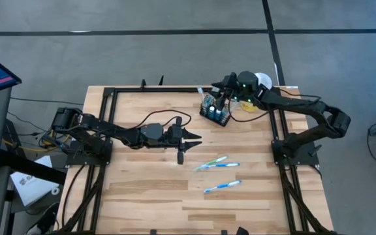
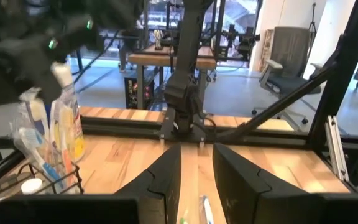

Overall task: Pick & Place toothbrushing station
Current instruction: Put the blue toothbrush into the mesh organizer

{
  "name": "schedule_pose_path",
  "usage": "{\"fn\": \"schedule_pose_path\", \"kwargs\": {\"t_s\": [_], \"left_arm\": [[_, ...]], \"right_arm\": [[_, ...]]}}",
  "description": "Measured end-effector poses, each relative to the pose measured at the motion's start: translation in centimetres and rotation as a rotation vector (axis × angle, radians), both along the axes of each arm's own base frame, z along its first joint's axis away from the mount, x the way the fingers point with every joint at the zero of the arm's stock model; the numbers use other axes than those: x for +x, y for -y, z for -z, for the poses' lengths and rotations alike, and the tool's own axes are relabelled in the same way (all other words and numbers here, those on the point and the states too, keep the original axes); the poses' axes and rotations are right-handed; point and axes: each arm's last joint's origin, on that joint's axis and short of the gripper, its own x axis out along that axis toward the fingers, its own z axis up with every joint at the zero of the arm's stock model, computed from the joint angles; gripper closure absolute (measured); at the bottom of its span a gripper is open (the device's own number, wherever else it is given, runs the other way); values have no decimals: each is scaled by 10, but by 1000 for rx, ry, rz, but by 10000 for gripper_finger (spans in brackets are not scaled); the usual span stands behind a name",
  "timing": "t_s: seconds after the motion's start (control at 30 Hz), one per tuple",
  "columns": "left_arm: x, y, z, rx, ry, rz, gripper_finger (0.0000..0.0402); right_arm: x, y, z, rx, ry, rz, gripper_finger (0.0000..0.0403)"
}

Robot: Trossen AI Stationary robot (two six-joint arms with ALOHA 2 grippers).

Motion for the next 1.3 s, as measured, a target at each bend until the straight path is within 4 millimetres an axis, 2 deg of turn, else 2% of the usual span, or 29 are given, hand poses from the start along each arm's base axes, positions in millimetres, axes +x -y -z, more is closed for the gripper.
{"fn": "schedule_pose_path", "kwargs": {"t_s": [0.13, 0.33, 0.5, 0.67, 0.93, 1.3], "left_arm": [[0, 0, 1, 1, -9, 0, 316], [0, 0, 1, 1, -11, 1, 316], [0, 0, 1, 1, -10, 1, 316], [0, 0, 1, 1, -9, 5, 316], [0, 0, 1, 0, -8, 4, 316], [0, 0, 1, 0, -8, 3, 316]], "right_arm": [[-3, -15, -11, 2, -59, -47, 228], [-19, -47, -26, 22, -124, -127, 249], [-32, -79, -27, 81, -231, -223, 263], [-35, -113, -18, 156, -363, -338, 278], [-36, -161, 11, 247, -483, -488, 289], [-53, -209, 51, 293, -599, -468, 292]]}}
